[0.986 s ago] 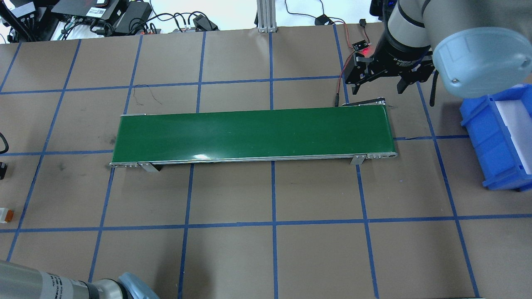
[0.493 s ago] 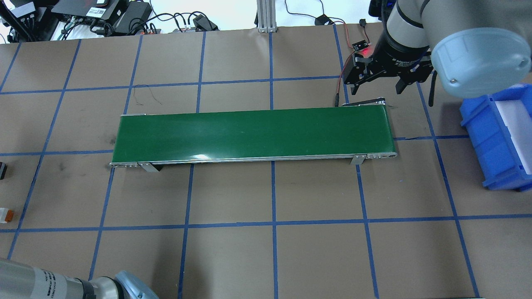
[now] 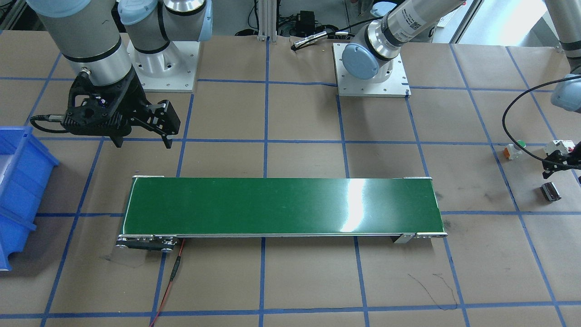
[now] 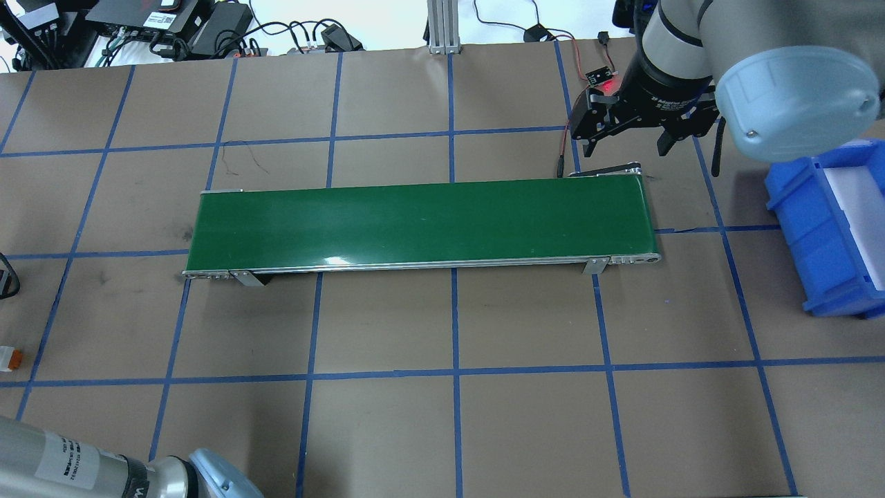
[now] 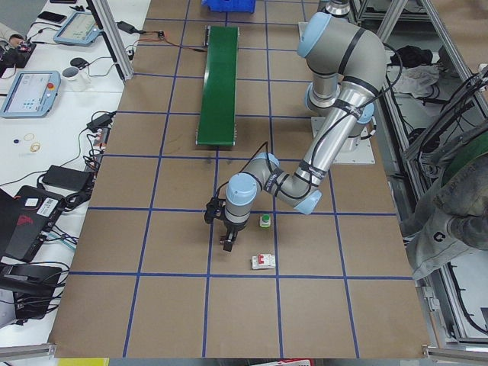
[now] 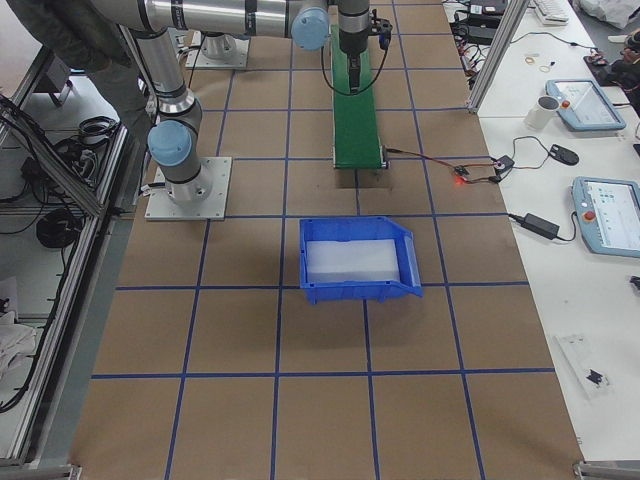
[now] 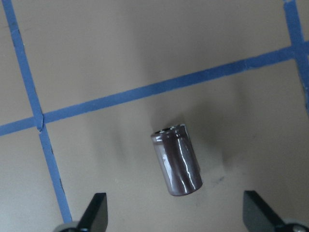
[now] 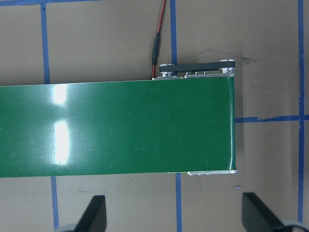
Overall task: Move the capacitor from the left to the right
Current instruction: 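Close the left gripper on the brown capacitor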
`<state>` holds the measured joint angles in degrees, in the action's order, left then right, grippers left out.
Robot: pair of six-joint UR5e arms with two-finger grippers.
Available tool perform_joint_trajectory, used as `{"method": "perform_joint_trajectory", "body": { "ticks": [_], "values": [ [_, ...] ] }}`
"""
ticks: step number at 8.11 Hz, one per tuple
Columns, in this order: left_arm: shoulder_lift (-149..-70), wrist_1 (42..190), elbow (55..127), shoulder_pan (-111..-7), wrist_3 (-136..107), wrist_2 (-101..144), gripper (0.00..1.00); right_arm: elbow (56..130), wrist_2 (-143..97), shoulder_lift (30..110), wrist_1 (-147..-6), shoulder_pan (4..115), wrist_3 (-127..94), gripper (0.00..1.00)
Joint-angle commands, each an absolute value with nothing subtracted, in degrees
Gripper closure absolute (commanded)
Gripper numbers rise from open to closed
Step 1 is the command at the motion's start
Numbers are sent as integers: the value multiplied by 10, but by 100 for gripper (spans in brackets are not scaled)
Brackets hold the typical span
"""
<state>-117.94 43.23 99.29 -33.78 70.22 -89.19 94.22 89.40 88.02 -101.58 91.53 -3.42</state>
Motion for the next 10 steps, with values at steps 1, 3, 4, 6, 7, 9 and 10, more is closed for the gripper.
{"method": "perform_joint_trajectory", "body": {
  "ticks": [1,3,4,6,7,9,10],
  "values": [
    [-1192,423,998,-334,664,-865,0,942,894,882,-1015,916,-34,0],
    [-1194,422,998,-334,659,-823,0,942,894,881,-1015,916,-35,0],
    [-1200,422,993,-334,659,-818,0,942,894,881,-1015,916,-35,0],
    [-1219,411,990,-334,659,-816,0,942,894,881,-1013,916,-38,0],
    [-1223,393,991,-333,661,-802,0,942,894,881,-1013,916,-39,0],
    [-1223,393,990,-333,664,-802,0,942,895,881,-1012,916,-40,0],
    [-1225,392,990,-332,664,-801,0,942,896,881,-1010,916,-40,0]
  ]
}}
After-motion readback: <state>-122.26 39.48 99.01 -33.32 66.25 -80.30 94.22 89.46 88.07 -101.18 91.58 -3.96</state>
